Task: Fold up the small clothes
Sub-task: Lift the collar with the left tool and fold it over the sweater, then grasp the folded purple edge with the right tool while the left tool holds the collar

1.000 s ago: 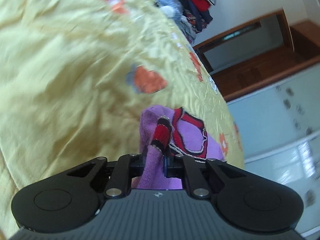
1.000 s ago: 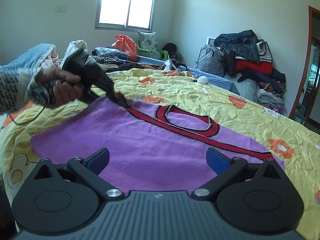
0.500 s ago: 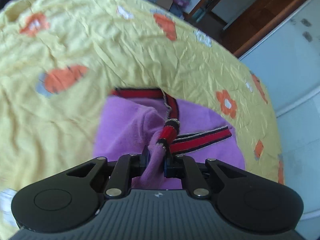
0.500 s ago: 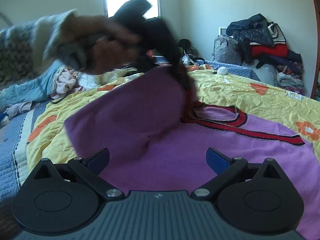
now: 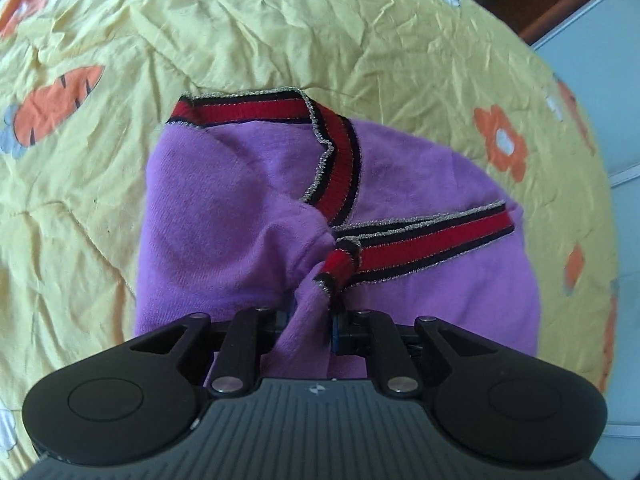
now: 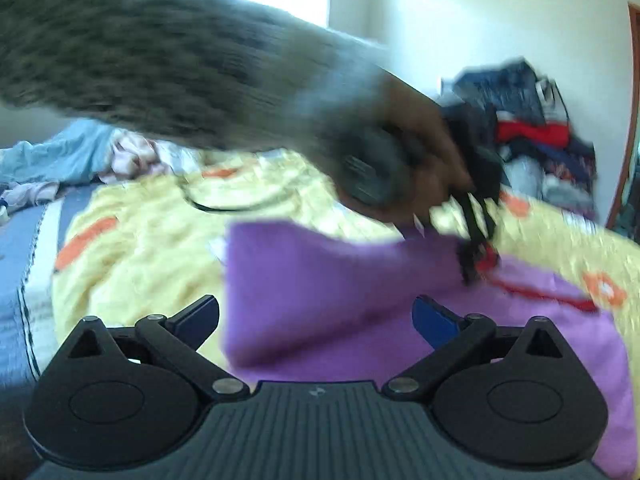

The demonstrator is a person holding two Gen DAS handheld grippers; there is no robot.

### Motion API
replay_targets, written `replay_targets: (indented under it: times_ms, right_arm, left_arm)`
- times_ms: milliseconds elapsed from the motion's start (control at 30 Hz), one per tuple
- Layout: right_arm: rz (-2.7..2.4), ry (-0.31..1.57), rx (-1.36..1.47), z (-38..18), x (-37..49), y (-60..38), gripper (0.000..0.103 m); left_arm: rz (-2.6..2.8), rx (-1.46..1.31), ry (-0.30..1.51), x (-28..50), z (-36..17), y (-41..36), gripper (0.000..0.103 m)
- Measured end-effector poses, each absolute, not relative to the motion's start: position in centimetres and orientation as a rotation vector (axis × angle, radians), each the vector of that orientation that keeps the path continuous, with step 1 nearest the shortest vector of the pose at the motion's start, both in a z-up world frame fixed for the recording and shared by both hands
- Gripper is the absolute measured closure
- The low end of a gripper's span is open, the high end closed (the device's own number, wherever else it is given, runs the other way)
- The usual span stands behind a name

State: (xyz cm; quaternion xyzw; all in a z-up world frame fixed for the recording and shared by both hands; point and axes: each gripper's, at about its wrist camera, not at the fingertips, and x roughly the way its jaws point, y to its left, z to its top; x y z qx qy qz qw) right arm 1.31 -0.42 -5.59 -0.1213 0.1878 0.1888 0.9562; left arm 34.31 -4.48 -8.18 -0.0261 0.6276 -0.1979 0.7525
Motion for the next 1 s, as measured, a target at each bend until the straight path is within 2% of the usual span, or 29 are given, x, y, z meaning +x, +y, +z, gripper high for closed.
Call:
replay_targets:
  times_ms: [133,267,300,333,367,400,567,767,1000]
  right_arm:
    - [0.322,0.247,-0.556,-7.7,0.7,6.3,0.0]
    - [0.156,0.254,-0.82,-11.5,3.0,11.5,0.0]
    - [0.153,0.282,-0.842,-12.2,3.7,12.0,0.006]
    - [0.151,0.307,-0.827,-12.4,4.3,11.9,0.023]
    - [0.144,0.338,-0.781,-12.4,4.8,11.3,0.083]
    - [0.158,0.365,-0.723,-12.0,5.1,10.3,0.098]
    - [0.263,0.42,-0.432,-8.8,5.1,4.2,0.099]
    - [0.308,0.549,0.081,-5.4,6.4,-6.4,0.099]
    - [0.221,0.53,0.43,-4.2,5.7,-17.0,0.099]
  left_arm:
    - [-0.424,-0.003,1.373,34.3,-7.9,-5.3,0.086]
    - [-0.429,-0.003,1.377,34.3,-7.9,-5.3,0.086]
    - [-0.433,-0.009,1.379,34.4,-7.9,-5.1,0.086]
    - [-0.439,-0.019,1.381,34.5,-8.0,-5.1,0.086]
    - [-0.445,-0.036,1.383,34.6,-8.1,-4.7,0.086]
    - [-0.454,-0.053,1.383,34.7,-8.1,-4.4,0.086]
    - [-0.502,-0.175,1.321,34.6,-7.8,-2.1,0.088]
    - [-0.475,-0.387,1.216,34.4,-4.4,0.6,0.089]
    - [-0.446,-0.463,1.196,35.3,-1.7,-3.5,0.089]
